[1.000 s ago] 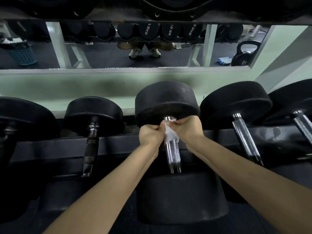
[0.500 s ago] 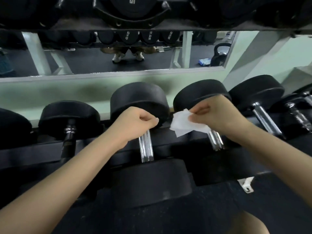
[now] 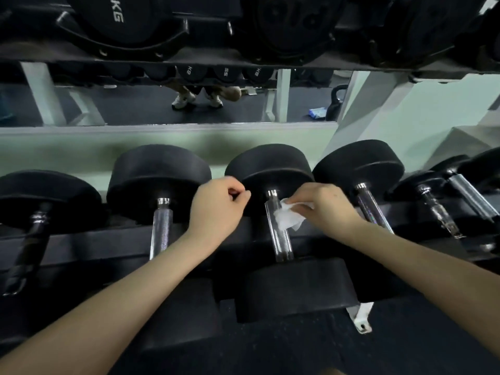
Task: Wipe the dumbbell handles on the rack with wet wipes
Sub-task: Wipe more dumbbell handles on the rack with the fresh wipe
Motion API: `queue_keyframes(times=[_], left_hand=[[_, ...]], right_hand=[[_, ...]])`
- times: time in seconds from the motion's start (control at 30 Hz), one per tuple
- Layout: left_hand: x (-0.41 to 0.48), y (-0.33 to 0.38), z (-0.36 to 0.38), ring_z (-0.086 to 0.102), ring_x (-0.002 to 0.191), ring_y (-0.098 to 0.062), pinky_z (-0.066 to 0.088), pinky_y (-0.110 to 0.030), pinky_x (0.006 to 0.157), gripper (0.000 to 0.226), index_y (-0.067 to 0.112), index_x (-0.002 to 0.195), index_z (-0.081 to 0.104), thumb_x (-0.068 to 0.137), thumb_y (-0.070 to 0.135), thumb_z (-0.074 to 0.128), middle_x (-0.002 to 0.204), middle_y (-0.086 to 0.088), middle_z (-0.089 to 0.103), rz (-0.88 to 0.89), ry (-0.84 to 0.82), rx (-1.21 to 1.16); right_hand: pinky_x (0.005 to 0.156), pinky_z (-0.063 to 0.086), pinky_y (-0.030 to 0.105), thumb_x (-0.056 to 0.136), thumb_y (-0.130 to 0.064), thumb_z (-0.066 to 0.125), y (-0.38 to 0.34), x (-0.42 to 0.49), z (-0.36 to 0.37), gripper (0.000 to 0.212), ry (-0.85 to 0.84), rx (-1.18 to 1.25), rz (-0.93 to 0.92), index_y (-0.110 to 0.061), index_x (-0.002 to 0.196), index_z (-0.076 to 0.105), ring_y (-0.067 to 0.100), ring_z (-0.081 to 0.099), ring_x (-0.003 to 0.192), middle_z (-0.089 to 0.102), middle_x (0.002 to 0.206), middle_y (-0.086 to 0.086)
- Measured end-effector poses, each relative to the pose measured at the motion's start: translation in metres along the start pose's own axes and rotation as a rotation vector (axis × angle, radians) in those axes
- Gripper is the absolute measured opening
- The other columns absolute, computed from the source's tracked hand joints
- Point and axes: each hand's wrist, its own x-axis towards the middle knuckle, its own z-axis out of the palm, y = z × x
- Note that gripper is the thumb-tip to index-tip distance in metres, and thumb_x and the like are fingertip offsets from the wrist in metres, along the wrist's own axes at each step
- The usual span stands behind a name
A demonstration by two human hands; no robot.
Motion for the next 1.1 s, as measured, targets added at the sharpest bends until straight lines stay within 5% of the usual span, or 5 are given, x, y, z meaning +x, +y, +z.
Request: queue_keyframes(times=[0.17,0.37,0.5,0.67,1.1], left_hand=[[0.019,0.005,-0.010,0.060,0.087,-0.020,0.040,-0.022,0.082,0.021,0.017,0.101,0.070,0.082,0.026,0.068,0.100,-0.001,0.066,0.178,0.197,0.121],[0.031,0.021,-0.004,0.057,0.099,-0.019,0.038,-0.023,0.085,0.023,0.024,0.106,0.071,0.086,0.031,0.063,0.108,0.001,0.065,0.264,0.111,0.238],[0.009,0.025,0.017,0.056,0.057,-0.004,0.053,-0.028,0.069,0.014,0.014,0.079,0.073,0.084,0.026,0.067,0.065,0.008,0.064,0.016,-0.117,0.015],[-0.008,0.012,0.047,0.063,0.063,-0.014,0.059,-0.029,0.057,0.023,0.012,0.097,0.068,0.077,0.019,0.076,0.074,0.001,0.061,-0.208,-0.421,-0.074],[0.000,-0.012,0.068,0.057,0.046,-0.010,0.056,-0.030,0.061,0.012,0.009,0.069,0.067,0.072,0.009,0.079,0.058,-0.006,0.063,-0.407,-0.258,-0.331]], right_hand=[[0.066,0.045,0.017,0.074,-0.016,0.064,0.009,-0.002,0.030,0.015,-0.114,-0.053,-0.209,-0.013,0.081,0.077,0.020,0.069,0.072,0.072,0.085,0.003],[0.110,0.035,0.024,0.091,-0.027,0.061,0.035,-0.026,0.031,0.034,-0.297,0.255,-0.013,-0.018,0.124,0.062,0.002,0.045,0.129,0.048,0.141,-0.007],[0.096,0.042,0.013,0.079,-0.016,0.075,0.027,-0.017,0.041,0.029,-0.126,0.402,0.135,-0.014,0.107,0.072,0.000,0.057,0.109,0.064,0.124,-0.002],[0.077,0.048,0.029,0.070,-0.031,0.080,0.010,-0.008,0.043,0.021,0.029,0.226,0.236,-0.022,0.089,0.077,0.013,0.063,0.090,0.070,0.094,-0.006],[0.059,0.045,0.019,0.076,-0.030,0.074,-0.006,-0.005,0.037,0.021,-0.194,0.198,0.443,-0.013,0.066,0.068,0.011,0.061,0.066,0.065,0.067,0.003]])
